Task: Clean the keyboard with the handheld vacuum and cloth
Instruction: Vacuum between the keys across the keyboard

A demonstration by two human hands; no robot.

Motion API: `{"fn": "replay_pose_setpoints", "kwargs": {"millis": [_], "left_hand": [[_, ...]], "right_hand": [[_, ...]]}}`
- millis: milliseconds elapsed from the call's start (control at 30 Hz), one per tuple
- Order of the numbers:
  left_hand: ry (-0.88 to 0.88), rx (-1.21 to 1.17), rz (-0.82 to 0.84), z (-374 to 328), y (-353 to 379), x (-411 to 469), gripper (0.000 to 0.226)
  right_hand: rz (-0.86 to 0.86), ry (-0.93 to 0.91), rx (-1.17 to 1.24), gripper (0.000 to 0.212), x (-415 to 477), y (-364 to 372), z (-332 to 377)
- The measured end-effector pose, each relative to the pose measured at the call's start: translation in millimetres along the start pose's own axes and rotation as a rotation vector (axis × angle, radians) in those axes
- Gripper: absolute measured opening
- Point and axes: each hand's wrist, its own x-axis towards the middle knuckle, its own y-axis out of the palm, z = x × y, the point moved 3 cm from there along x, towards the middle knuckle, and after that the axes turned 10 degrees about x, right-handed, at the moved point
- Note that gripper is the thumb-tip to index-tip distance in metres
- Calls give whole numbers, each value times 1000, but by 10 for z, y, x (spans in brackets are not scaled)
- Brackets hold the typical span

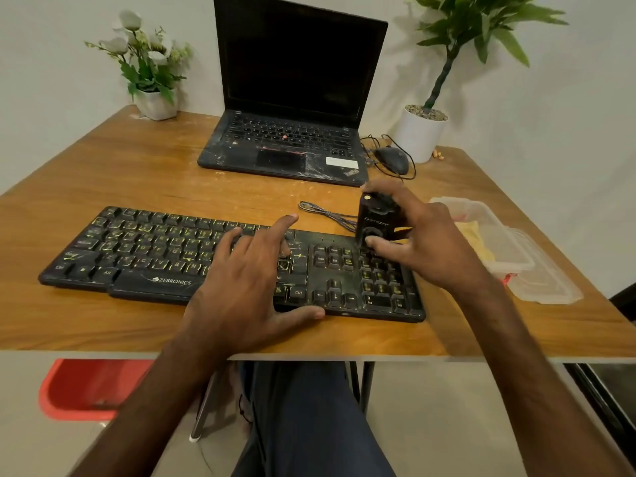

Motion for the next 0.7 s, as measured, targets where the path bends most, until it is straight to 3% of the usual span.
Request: {"fn": "replay_pose_setpoints", "kwargs": {"millis": [67, 133, 167, 233, 300, 367, 433, 500, 633, 700], "left_hand": [[-4, 0, 3, 3, -5, 0, 115], [-6, -1, 6, -1, -5, -3, 115], [-5, 0, -1, -5, -4, -1, 116], [-1, 4, -8, -4, -6, 3, 116], [3, 12, 1, -2, -4, 0, 116], [2, 8, 3, -4, -6, -2, 116], [-7, -2, 7, 0, -7, -2, 117], [-8, -4, 0, 0, -8, -5, 117], [-5, 9, 0, 2, -8, -10, 116], [-11, 12, 0, -6, -11, -3, 117]], "right_hand": [[-11, 6, 138, 69, -61, -26, -14], [94, 42, 391, 71, -174, 18, 29], [151, 27, 403, 71, -227, 50, 70], [166, 2, 287, 69, -240, 63, 64], [70, -5, 187, 67, -185, 0, 16], [68, -12, 231, 67, -180, -20, 34], [183, -4, 324, 68, -227, 41, 123], [235, -29, 264, 67, -244, 88, 185], [66, -30, 123, 68, -125, -1, 88], [133, 1, 225, 67, -170, 13, 111]]}}
